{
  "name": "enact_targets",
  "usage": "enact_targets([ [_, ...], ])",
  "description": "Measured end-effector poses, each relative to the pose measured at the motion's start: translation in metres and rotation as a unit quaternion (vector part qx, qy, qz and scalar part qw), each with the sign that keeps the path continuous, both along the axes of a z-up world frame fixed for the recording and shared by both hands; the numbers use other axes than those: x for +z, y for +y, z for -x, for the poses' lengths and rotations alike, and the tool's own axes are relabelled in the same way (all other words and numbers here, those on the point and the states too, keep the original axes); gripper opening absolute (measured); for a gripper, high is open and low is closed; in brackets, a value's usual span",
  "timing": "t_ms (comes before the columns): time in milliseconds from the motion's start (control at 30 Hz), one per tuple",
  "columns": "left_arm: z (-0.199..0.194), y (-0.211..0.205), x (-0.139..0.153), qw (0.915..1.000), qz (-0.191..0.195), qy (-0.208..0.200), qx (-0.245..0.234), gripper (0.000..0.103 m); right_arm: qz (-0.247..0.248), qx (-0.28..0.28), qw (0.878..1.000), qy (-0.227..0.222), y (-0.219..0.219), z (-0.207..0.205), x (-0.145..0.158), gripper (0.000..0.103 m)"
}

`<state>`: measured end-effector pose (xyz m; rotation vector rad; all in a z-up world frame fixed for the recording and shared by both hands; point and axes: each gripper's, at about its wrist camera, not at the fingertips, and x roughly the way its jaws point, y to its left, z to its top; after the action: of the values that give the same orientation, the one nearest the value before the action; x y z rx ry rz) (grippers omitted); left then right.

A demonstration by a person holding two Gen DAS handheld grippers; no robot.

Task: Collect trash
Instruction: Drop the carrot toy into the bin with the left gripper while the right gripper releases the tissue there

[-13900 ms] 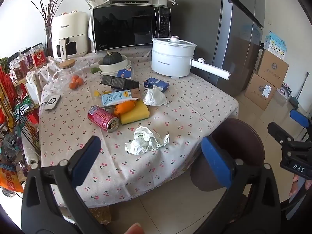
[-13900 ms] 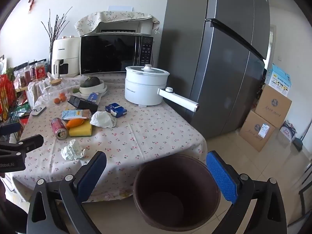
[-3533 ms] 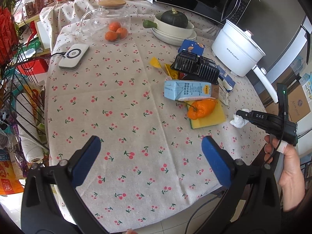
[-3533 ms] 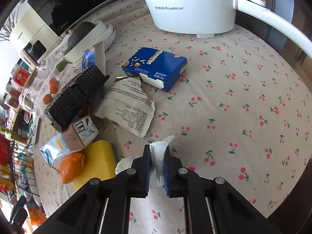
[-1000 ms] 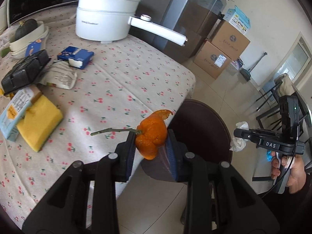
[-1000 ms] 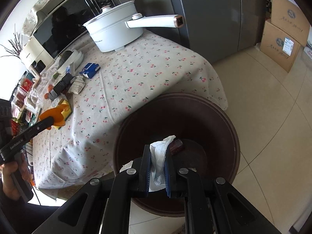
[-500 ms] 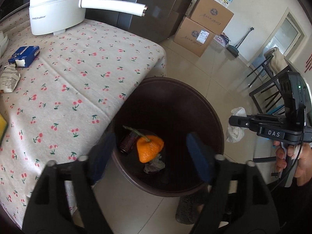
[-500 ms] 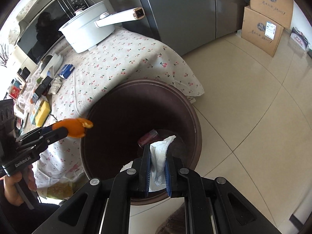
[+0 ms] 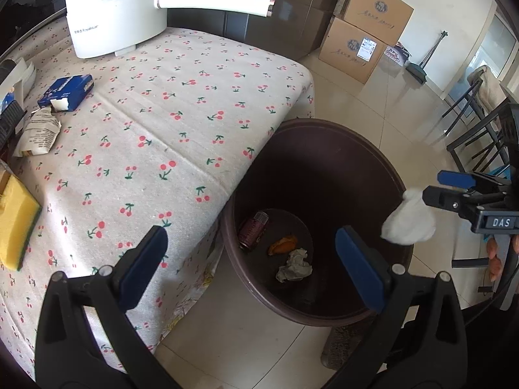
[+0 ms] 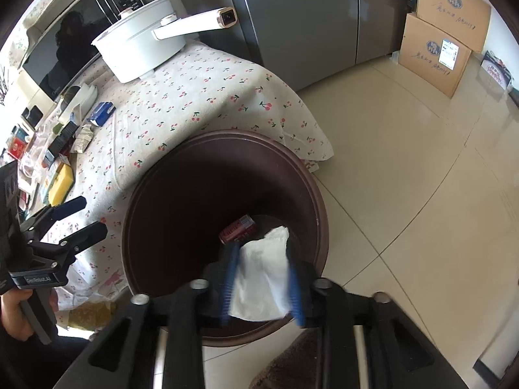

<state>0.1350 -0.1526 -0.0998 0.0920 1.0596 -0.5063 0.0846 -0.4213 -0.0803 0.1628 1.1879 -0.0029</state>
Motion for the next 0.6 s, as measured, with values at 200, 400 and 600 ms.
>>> enact_targets([
  [200,0.000,0.010,0.003,0.9999,-0.005,-0.002,0.010,0.103,0.009,0.011,1.000,-0.018,0.006,-0.001,0.009,0.092],
  [400,0.000,0.036,0.011,0.9994,-0.007,-0.007,0.035,0.103,0.011,0.018,1.000,-0.012,0.016,-0.009,0.010,0.092],
  [600,0.001,0.067,0.019,0.9981,-0.007,-0.008,0.061,0.103,0.014,0.024,1.000,-0.012,0.028,-0.016,0.013,0.092],
])
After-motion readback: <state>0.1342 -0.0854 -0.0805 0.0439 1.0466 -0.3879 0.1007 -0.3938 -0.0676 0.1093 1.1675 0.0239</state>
